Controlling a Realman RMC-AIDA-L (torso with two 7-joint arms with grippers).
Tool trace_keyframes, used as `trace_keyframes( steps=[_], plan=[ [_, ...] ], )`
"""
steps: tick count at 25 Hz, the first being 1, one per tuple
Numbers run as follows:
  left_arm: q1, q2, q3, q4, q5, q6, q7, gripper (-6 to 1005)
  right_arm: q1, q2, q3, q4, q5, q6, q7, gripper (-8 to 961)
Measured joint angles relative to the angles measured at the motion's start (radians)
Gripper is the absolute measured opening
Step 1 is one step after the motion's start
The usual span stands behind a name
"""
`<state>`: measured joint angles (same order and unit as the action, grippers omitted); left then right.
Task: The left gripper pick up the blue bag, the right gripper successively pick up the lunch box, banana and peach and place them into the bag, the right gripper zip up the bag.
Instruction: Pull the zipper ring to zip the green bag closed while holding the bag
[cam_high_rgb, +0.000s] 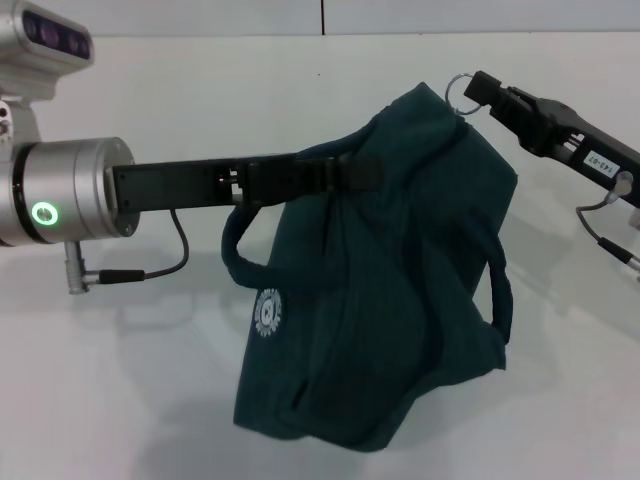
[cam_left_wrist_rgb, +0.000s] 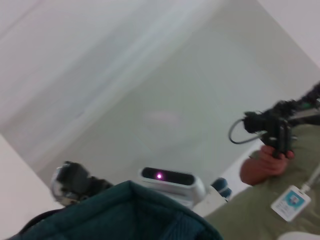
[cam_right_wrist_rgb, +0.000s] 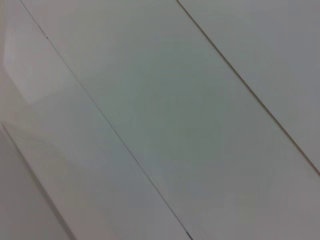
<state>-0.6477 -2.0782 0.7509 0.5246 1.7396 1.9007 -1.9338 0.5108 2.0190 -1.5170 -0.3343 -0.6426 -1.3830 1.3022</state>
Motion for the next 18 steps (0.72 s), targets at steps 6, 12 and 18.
trace_keyframes(
  steps=[6, 12, 18],
  plan=[
    [0.002, 0.005, 0.005, -0.014, 0.0, -0.018, -0.01, 46, -0.003, 0.0, 0.0, 0.0, 0.0, 0.001, 0.0, 10],
    [0.002, 0.005, 0.007, -0.014, -0.001, -0.015, -0.021, 46, -0.003, 0.0, 0.0, 0.0, 0.0, 0.013, 0.0, 10],
    [-0.002, 0.0, 0.003, -0.014, -0.006, 0.017, -0.023, 45, -0.002, 0.0, -0.003, 0.012, -0.001, 0.04, -0.001, 11]
  ],
)
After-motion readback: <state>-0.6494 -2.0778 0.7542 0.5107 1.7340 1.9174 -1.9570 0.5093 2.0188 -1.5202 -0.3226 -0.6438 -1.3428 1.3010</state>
